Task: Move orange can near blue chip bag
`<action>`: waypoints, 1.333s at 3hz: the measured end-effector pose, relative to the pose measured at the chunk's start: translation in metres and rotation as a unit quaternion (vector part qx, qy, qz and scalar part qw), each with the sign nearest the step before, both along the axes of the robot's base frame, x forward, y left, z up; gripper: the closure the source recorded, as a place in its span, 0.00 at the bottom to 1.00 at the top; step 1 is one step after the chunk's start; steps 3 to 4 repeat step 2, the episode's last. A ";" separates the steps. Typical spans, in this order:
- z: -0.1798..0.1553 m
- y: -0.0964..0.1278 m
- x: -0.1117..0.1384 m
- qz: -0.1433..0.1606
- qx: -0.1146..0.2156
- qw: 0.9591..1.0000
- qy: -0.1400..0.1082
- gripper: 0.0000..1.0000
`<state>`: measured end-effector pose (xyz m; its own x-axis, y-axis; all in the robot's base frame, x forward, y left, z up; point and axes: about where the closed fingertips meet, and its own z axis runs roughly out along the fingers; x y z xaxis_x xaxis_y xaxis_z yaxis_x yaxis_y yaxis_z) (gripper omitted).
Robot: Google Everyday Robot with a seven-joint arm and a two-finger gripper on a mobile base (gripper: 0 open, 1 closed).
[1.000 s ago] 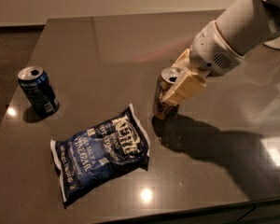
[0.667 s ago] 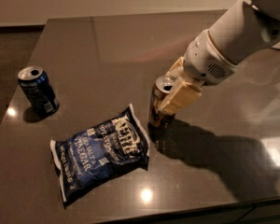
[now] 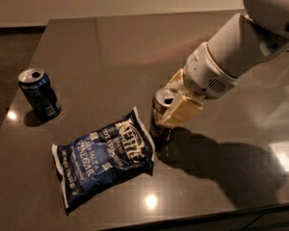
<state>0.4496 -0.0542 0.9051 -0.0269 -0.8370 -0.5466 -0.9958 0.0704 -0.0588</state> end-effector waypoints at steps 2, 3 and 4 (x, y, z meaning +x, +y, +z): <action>0.001 0.003 -0.001 0.002 -0.001 1.000 -0.001 0.00; 0.001 0.003 -0.001 0.002 -0.001 1.000 -0.001 0.00; 0.001 0.003 -0.001 0.002 -0.001 1.000 -0.001 0.00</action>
Offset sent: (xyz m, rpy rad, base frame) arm -0.0005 0.0012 0.0004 -0.0009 -0.0007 0.0021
